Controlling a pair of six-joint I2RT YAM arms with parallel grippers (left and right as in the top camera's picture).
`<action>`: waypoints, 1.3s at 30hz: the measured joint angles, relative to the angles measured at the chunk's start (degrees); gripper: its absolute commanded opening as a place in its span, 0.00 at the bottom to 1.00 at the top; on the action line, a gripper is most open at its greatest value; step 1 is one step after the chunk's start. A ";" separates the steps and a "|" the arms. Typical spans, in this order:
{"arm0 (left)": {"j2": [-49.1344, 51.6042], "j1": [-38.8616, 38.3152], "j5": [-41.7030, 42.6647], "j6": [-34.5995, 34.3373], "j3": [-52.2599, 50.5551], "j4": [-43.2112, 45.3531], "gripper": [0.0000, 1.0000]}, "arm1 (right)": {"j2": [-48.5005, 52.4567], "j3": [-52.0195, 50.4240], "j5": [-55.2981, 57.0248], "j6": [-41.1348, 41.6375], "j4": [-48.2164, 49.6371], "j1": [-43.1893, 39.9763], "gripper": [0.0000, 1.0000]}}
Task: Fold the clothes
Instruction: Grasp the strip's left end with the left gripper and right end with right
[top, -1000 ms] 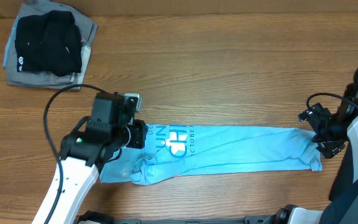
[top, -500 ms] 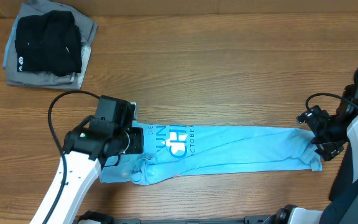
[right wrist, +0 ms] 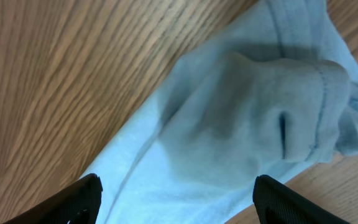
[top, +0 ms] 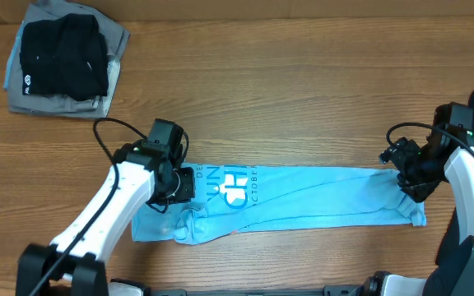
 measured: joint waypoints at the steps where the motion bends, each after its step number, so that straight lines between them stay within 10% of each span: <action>1: 0.96 0.00 -0.15 -0.20 0.00 0.00 0.28 | 0.00 -0.04 0.00 -0.04 -0.26 0.00 0.81; 15: 10.56 1.14 -0.90 -1.70 -0.02 1.60 0.28 | 0.04 -11.47 -0.20 0.04 7.82 -0.02 0.34; 39: 10.69 12.68 -0.13 -1.88 -0.02 3.67 0.28 | 4.90 -15.21 -1.64 4.81 14.69 -1.01 0.33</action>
